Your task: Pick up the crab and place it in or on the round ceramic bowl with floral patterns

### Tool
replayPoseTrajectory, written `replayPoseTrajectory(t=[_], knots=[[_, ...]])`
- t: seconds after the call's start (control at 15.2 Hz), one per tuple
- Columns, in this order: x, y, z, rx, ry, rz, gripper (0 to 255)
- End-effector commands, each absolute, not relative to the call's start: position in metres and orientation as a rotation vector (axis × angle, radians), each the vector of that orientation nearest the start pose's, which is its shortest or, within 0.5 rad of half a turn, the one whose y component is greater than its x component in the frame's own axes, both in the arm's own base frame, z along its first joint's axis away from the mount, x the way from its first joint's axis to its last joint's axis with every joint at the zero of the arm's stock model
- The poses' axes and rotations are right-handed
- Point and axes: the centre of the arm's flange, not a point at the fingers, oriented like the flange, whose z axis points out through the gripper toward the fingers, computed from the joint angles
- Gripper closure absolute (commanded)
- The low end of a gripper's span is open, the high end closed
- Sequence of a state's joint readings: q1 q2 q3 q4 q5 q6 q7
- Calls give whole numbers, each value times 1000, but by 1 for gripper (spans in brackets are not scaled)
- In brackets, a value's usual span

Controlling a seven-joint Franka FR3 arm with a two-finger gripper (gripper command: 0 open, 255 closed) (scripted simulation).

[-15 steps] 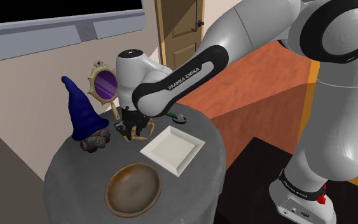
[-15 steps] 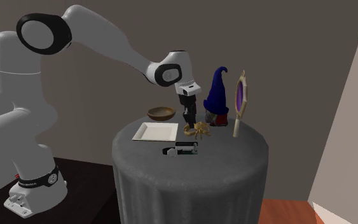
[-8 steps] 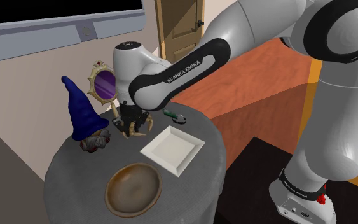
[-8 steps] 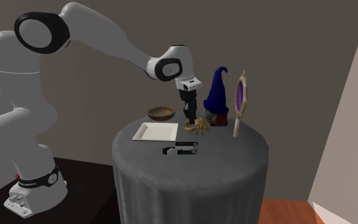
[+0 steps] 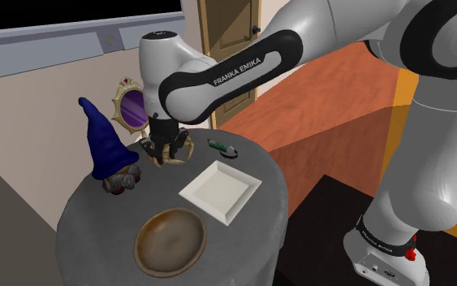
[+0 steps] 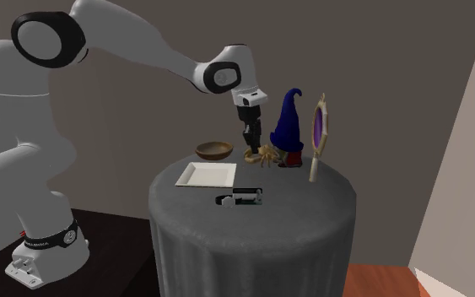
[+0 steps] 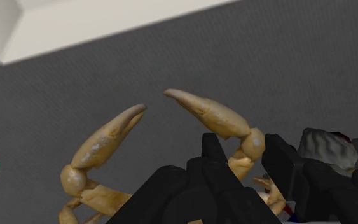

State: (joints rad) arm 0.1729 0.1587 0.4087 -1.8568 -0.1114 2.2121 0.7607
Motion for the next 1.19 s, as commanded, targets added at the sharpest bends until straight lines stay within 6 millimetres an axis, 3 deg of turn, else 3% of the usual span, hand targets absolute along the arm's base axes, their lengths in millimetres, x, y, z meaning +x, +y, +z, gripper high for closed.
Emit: replayPoseTrajectory(t=[0.0,0.66,1.12], knots=[[525,328,471,-3017,201,-282,255],[525,328,519,-3017,201,-282,255],[450,382,526,-3017,201,-282,255]])
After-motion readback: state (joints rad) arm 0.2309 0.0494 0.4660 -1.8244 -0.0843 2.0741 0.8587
